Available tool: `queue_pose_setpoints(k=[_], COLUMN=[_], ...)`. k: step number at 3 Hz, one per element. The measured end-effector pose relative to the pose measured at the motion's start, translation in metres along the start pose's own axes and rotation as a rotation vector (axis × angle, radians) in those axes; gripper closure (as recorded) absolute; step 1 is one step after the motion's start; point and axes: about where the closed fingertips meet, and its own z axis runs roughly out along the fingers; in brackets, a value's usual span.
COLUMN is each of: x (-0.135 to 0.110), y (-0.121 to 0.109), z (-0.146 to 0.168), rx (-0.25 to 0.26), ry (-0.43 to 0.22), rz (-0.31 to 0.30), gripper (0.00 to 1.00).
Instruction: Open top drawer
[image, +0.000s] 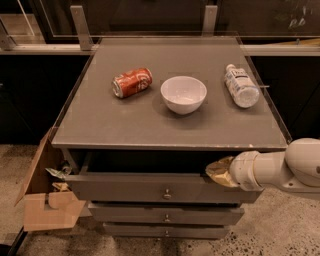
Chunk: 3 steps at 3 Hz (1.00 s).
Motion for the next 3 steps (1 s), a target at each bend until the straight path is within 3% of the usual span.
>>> queue_pose_setpoints(k=[2,3], x=[0.0070,0.0044], y=[0.0137,0.0132], z=[0.0030,0.0007], rx=[-0.082,-0.082], ry=[0.039,0.039], rz=[0.001,0.001], gripper=[1.00,1.00])
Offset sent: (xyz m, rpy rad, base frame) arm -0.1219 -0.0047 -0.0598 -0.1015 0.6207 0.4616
